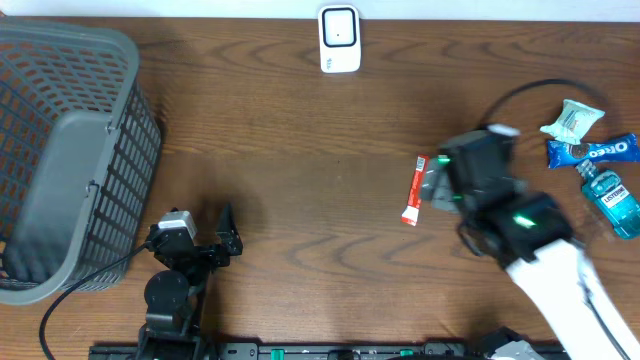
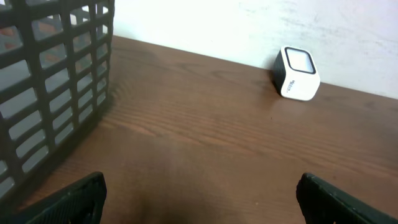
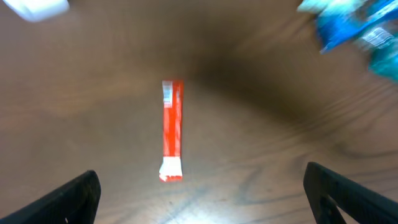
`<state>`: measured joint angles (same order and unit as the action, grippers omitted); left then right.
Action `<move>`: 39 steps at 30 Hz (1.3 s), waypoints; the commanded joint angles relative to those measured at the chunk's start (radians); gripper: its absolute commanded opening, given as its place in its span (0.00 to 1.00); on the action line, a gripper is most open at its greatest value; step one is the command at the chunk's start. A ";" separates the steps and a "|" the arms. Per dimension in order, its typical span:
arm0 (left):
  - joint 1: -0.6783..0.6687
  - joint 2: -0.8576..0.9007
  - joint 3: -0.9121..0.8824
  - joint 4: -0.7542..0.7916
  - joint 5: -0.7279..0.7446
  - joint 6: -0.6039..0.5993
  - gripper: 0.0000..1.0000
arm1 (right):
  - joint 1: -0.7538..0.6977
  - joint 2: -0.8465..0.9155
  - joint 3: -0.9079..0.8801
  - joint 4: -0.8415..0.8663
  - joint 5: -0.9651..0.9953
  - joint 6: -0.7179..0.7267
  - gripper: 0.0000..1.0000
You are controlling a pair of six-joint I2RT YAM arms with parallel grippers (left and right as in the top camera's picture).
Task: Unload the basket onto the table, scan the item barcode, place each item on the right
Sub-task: 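Lower the right gripper and grasp the red snack stick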
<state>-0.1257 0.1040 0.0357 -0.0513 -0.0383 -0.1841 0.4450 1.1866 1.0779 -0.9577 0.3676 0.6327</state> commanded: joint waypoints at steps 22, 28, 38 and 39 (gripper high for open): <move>0.003 -0.002 -0.032 -0.014 -0.006 -0.005 0.98 | -0.256 0.496 -0.108 0.288 -0.470 -0.212 0.73; 0.003 -0.002 -0.032 -0.014 -0.006 -0.005 0.98 | -0.264 0.562 -0.115 0.351 -0.471 -0.230 0.75; 0.003 -0.002 -0.032 -0.014 -0.006 -0.005 0.98 | -0.261 0.731 -0.153 0.412 -0.409 -0.222 0.01; 0.003 -0.002 -0.032 -0.014 -0.006 -0.005 0.98 | -0.262 0.731 -0.156 0.409 -0.393 -0.222 0.01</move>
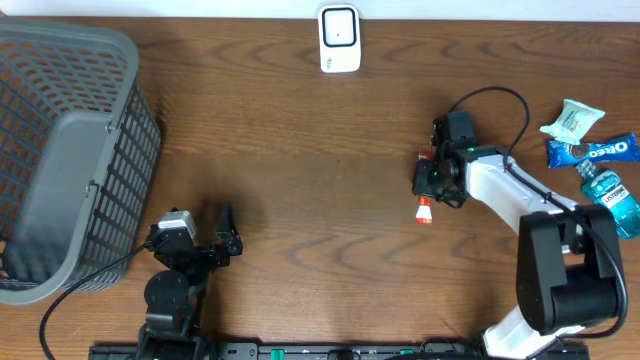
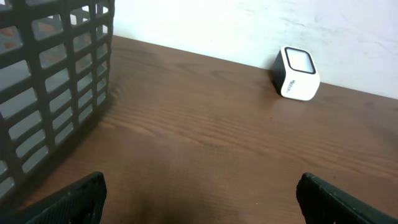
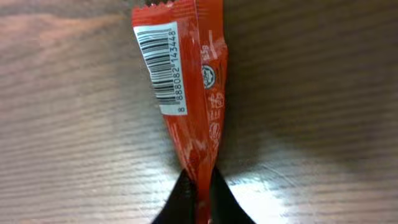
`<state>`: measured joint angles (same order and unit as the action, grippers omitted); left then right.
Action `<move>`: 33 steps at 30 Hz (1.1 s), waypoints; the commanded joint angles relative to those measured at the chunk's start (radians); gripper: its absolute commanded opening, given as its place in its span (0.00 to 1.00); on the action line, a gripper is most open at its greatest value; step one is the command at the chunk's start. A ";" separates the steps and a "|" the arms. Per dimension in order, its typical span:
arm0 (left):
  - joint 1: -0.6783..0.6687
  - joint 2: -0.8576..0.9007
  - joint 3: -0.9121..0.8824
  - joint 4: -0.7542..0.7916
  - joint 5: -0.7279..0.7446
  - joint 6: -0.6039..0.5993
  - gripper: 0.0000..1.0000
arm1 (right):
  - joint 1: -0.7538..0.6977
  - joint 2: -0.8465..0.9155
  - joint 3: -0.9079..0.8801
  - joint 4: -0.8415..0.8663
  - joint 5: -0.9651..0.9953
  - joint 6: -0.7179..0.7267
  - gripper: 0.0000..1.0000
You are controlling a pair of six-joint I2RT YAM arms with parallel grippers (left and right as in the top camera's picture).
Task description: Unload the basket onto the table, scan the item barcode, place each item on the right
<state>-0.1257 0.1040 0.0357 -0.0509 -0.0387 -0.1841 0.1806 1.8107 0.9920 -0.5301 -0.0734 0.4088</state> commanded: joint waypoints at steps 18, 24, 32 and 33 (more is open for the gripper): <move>0.003 -0.002 -0.032 -0.015 -0.006 -0.005 0.98 | 0.105 -0.528 0.121 -0.360 0.090 -0.164 0.01; 0.003 -0.002 -0.032 -0.015 -0.006 -0.005 0.98 | 0.253 -0.738 0.109 -0.406 0.090 -0.223 0.01; 0.003 -0.002 -0.032 -0.015 -0.006 -0.005 0.98 | 0.266 -0.612 -0.095 -0.309 0.219 -0.056 0.01; 0.003 -0.002 -0.032 -0.015 -0.006 -0.005 0.98 | 0.266 -0.584 -0.109 -0.284 0.219 -0.056 0.01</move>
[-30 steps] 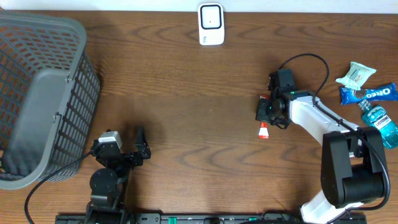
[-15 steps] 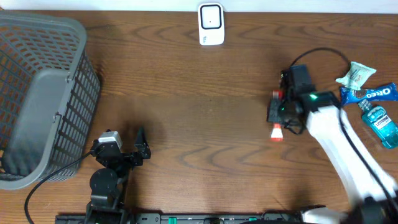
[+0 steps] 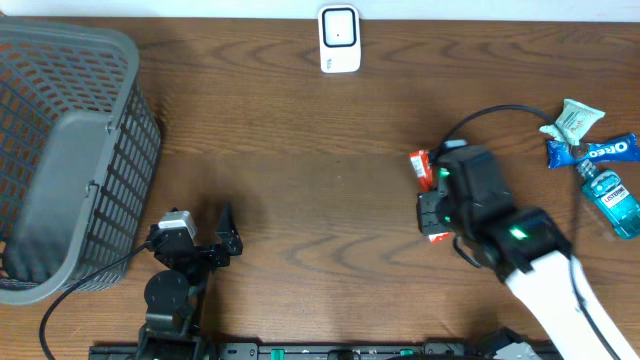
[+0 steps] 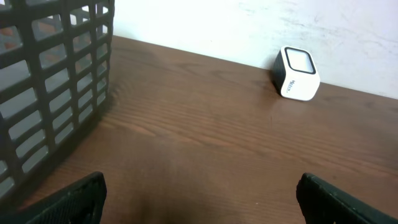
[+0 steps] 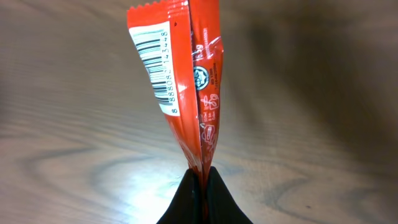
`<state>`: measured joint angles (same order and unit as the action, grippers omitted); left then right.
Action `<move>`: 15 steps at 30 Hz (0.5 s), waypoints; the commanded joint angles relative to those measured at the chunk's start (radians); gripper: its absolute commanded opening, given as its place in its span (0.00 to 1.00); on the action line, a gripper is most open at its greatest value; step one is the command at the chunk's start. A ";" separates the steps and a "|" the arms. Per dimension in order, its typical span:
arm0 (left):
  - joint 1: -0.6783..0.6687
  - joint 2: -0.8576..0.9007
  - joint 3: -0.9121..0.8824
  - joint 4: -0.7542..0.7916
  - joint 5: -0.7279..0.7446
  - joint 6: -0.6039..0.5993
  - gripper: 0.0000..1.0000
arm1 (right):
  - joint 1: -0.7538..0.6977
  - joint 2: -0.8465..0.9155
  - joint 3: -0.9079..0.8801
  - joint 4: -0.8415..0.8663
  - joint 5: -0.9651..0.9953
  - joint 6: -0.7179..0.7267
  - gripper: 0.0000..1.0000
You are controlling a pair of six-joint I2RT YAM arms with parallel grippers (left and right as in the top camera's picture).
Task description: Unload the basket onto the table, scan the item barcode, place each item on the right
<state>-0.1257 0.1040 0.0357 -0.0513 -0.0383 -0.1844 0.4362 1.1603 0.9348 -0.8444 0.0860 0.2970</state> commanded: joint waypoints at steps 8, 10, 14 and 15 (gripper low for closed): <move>0.003 -0.002 -0.032 -0.014 -0.006 -0.005 0.98 | 0.029 0.358 -0.054 0.118 0.057 0.072 0.38; 0.003 -0.002 -0.032 -0.014 -0.006 -0.005 0.98 | 0.030 0.378 -0.018 0.094 0.010 0.073 0.81; 0.003 -0.002 -0.032 -0.014 -0.006 -0.005 0.98 | 0.014 0.356 0.102 -0.024 -0.043 0.084 0.99; 0.003 -0.002 -0.032 -0.014 -0.006 -0.005 0.98 | 0.005 0.348 0.132 -0.072 -0.043 0.097 0.98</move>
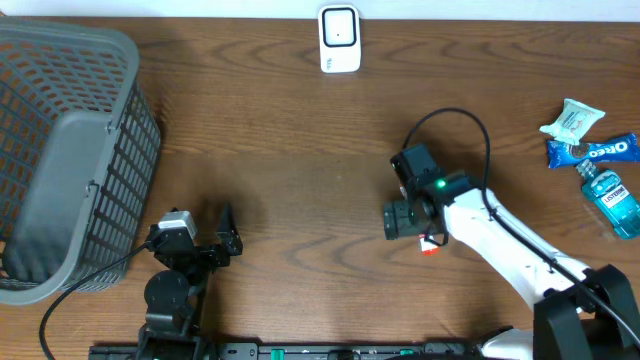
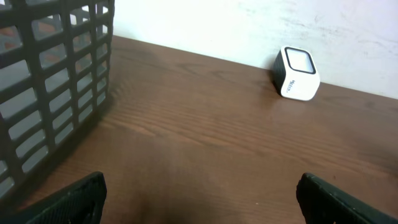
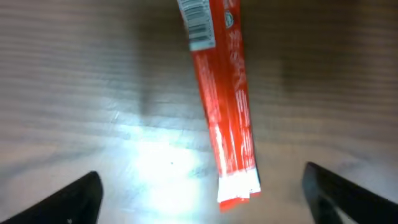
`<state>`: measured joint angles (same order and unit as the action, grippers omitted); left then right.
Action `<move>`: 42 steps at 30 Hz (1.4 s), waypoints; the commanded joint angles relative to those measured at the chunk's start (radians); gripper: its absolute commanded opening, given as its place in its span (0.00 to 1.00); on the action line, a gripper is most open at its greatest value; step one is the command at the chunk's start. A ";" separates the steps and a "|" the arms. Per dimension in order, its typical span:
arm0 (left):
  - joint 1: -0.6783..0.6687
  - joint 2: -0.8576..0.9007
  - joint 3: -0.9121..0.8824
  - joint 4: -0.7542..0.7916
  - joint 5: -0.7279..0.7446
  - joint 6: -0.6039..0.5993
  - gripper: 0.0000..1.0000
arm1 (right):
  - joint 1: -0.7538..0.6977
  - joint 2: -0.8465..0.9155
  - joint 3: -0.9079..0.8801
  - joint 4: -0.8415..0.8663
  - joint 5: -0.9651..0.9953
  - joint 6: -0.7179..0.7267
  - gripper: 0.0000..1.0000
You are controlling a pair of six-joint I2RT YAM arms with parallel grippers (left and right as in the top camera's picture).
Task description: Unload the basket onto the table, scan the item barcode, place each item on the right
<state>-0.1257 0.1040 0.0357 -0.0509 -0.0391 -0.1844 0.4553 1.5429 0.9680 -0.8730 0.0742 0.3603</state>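
The red sachet lies flat on the wood table, barcode end away from the camera and white torn end nearest it. My right gripper hangs over it, open, one finger on each side and touching nothing. From overhead only the sachet's tip shows beside the right gripper. The white scanner stands at the table's far edge, also seen as the scanner. My left gripper is open and empty near the front left, the left gripper from overhead.
A grey mesh basket fills the left side. At the far right lie a white-green packet, a blue Oreo pack and a blue mouthwash bottle. The right arm's cable loops above the gripper.
My right gripper was shut on the sachet's end and holding it up. Now it is open, slightly further left, and the sachet lies flat on the table between its fingers. The left arm is unchanged.
At first my right gripper hung open above the sachet lying on the table. Then it was shut on the sachet's end at table level, then held it upright with the barcode showing. Now the sachet is let go and lies nearer the front edge.
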 commanded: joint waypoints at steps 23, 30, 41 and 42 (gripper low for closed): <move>0.003 -0.002 -0.032 -0.015 -0.005 -0.005 0.98 | -0.420 -0.010 -0.185 0.063 -0.476 -0.209 0.66; 0.003 -0.002 -0.032 -0.015 -0.005 -0.005 0.98 | -0.401 0.148 -0.187 0.066 -0.447 -0.208 0.48; 0.003 -0.002 -0.032 -0.015 -0.005 -0.005 0.98 | -0.401 0.323 -0.214 0.149 -0.307 -0.084 0.29; 0.003 -0.002 -0.032 -0.015 -0.005 -0.005 0.98 | -0.401 0.323 -0.214 0.151 -0.307 -0.084 0.33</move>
<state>-0.1257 0.1040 0.0357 -0.0509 -0.0387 -0.1844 0.0475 1.7359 0.8280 -0.7876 -0.4622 0.2474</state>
